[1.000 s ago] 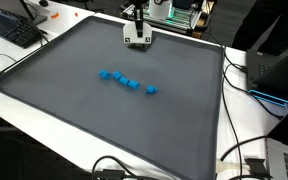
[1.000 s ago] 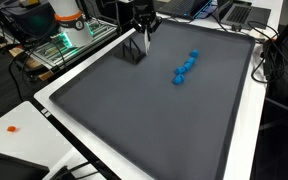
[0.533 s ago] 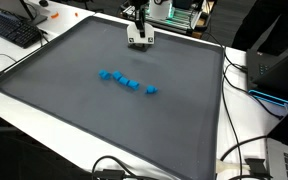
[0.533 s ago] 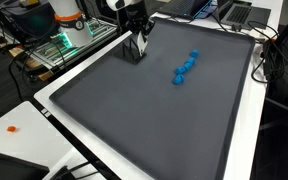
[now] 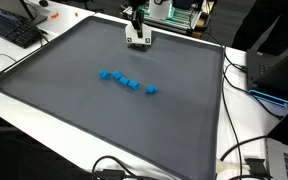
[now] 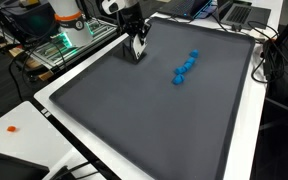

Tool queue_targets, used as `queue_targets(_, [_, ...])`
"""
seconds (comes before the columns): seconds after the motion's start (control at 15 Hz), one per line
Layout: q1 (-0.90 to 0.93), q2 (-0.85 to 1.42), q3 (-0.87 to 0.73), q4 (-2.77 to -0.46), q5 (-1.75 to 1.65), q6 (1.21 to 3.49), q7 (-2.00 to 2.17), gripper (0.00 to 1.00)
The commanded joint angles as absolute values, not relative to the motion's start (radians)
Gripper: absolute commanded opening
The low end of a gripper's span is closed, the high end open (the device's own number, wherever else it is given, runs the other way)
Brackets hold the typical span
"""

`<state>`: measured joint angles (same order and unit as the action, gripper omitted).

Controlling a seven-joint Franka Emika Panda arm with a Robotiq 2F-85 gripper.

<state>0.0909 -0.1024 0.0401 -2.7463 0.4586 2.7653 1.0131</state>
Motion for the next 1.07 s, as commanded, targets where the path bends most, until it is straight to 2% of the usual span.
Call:
queue_targets(0.0, [0.077, -0.082, 0.046, -2.745, 0.488, 2.799, 1.01, 0.01])
queue_targets(1.0, [0.06, -0.029, 0.048, -2.745, 0.438, 2.793, 1.077, 0.01])
